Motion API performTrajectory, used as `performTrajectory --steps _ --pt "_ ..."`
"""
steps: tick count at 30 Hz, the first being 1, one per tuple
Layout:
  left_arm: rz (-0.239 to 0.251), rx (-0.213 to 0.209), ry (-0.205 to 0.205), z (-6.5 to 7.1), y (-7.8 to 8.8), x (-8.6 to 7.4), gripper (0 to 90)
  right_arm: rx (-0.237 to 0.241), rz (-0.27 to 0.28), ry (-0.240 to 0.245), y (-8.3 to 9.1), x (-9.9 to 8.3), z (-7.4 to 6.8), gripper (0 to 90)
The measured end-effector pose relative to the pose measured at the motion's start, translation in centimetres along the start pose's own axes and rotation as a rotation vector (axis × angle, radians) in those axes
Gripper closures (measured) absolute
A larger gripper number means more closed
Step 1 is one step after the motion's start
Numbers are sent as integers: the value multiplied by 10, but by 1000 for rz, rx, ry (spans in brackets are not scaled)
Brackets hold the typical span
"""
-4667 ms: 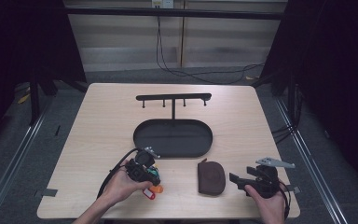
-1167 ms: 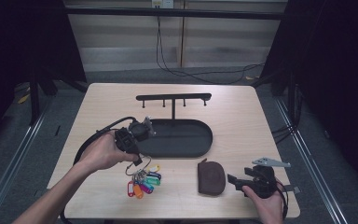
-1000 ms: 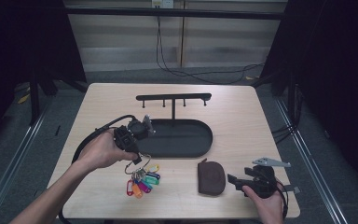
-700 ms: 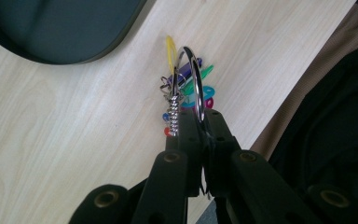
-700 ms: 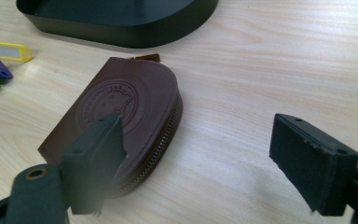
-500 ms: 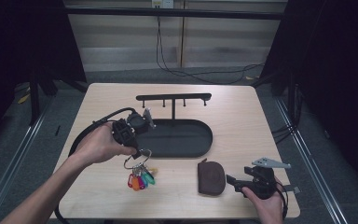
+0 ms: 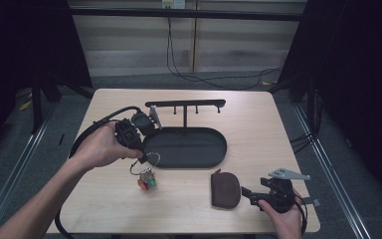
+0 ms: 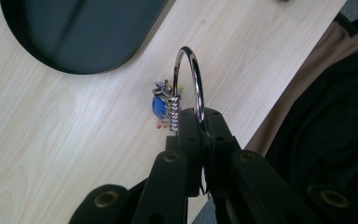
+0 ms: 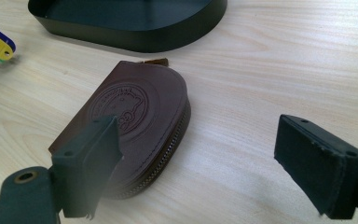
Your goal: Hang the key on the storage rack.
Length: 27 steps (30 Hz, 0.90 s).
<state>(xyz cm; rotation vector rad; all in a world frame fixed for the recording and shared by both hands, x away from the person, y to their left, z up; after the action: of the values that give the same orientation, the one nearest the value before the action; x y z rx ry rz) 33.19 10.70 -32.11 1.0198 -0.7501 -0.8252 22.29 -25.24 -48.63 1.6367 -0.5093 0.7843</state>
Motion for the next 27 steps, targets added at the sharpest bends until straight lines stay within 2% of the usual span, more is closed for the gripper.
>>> performTrajectory --steps 7,11,12,13,14,19,21,23,27 --pt "-8 1 2 0 8 4 878 1 0 3 0 0 -1 141" --pt "9 9 19 0 12 8 878 2 -1 3 0 0 -1 141" --pt "-3 10 8 0 14 9 878 4 -2 3 -1 0 -1 141" --pt "4 14 20 0 16 10 878 4 -2 3 -1 0 -1 141" --pt "-4 14 10 -2 18 12 878 4 -2 3 -1 0 -1 141" --pt "-5 14 29 -6 19 17 878 5 1 2 0 0 -1 141" --pt "-14 12 21 -8 20 18 878 5 3 3 1 0 0 141" --pt "7 11 31 -9 22 20 878 5 2 0 1 0 0 141" --pt "3 16 23 -14 28 25 878 4 -1 4 0 0 0 141"
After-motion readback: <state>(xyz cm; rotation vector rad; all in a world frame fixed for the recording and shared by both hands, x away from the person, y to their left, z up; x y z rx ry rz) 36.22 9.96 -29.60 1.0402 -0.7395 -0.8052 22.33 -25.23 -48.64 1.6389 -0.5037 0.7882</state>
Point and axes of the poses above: each handheld gripper's, and its own axes: y roughly backward along the jaws, x roughly out of its top, z roughly to its right, the point moved 3 cm from there along -y, roughly forward along the jaws, and after that the axes turned 12 degrees about -x, right-handed, at the moved point
